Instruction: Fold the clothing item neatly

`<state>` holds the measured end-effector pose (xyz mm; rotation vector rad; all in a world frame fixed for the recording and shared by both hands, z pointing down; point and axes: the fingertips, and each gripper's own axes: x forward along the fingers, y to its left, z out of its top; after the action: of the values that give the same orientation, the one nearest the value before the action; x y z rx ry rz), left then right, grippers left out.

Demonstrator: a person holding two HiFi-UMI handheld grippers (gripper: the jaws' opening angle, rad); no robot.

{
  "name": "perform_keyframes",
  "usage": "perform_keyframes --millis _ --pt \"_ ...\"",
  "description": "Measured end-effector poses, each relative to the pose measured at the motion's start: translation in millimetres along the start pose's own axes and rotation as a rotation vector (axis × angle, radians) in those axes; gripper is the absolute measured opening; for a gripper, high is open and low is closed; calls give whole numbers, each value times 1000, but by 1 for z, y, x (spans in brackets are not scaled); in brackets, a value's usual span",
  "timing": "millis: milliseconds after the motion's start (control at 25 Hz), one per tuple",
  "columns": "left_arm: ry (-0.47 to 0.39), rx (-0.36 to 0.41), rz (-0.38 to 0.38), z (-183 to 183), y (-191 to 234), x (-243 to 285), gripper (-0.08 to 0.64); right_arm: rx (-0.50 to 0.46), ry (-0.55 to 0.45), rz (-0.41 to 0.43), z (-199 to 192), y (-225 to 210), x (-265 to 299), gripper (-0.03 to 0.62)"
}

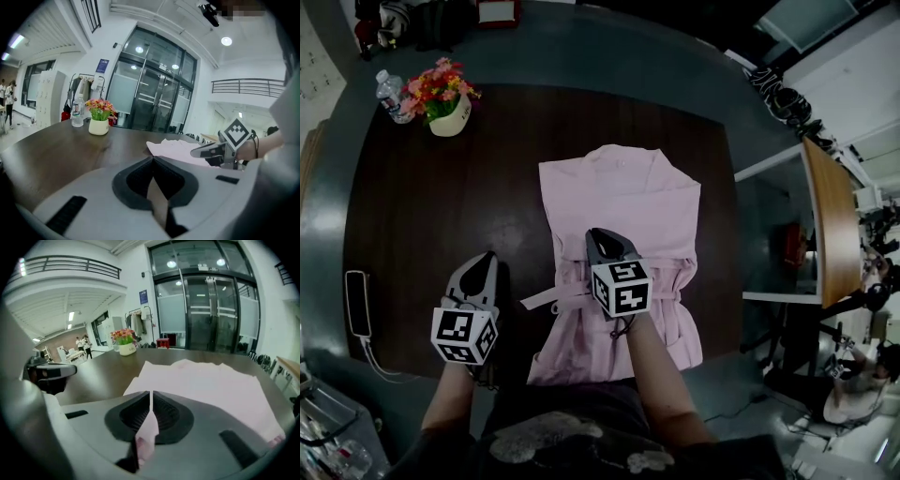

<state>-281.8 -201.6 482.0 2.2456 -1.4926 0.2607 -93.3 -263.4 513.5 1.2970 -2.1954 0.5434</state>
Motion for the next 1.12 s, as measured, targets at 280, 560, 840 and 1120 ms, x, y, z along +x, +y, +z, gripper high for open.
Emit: perform_keyframes --millis 280,560,840,1120 --pt "30 41 -27 -12 -10 6 11 -169 60 168 -29 70 17 9" --pt "7 64 11 -19 -45 -16 11 -135 -23 244 -30 82 -28 9" --pt "-44 114 58 -32 -131 -64 11 -44 -191 132 -67 7 -154 9" --pt "-145 138 68 -31 -230 -104 11 -70 -417 -131 -103 -105 -293 9"
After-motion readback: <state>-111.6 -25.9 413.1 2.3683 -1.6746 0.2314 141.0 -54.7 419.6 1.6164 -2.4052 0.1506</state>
